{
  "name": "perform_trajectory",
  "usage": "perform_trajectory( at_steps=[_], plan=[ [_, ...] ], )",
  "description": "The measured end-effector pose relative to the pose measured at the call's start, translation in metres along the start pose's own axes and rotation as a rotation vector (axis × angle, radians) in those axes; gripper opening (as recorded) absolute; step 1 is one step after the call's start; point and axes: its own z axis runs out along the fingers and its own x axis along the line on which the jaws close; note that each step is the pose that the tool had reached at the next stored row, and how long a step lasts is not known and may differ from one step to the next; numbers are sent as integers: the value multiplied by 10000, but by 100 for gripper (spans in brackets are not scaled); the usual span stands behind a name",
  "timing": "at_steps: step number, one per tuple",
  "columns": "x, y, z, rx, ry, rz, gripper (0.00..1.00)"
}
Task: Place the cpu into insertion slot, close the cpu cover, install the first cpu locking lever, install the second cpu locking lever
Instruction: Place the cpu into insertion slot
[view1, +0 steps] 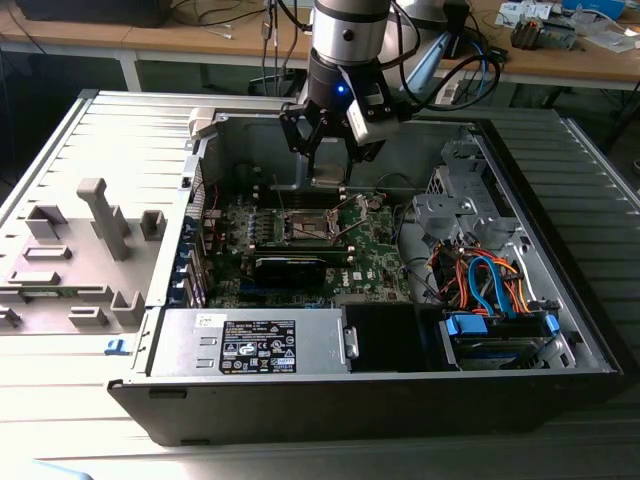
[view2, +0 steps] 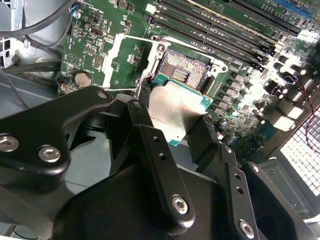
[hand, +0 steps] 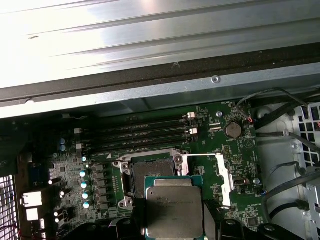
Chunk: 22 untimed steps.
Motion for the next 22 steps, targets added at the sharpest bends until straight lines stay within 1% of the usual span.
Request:
perform_trajectory(
  at_steps=[22],
  plan=[
    [0,0,1,-2,-2,110,55]
  ],
)
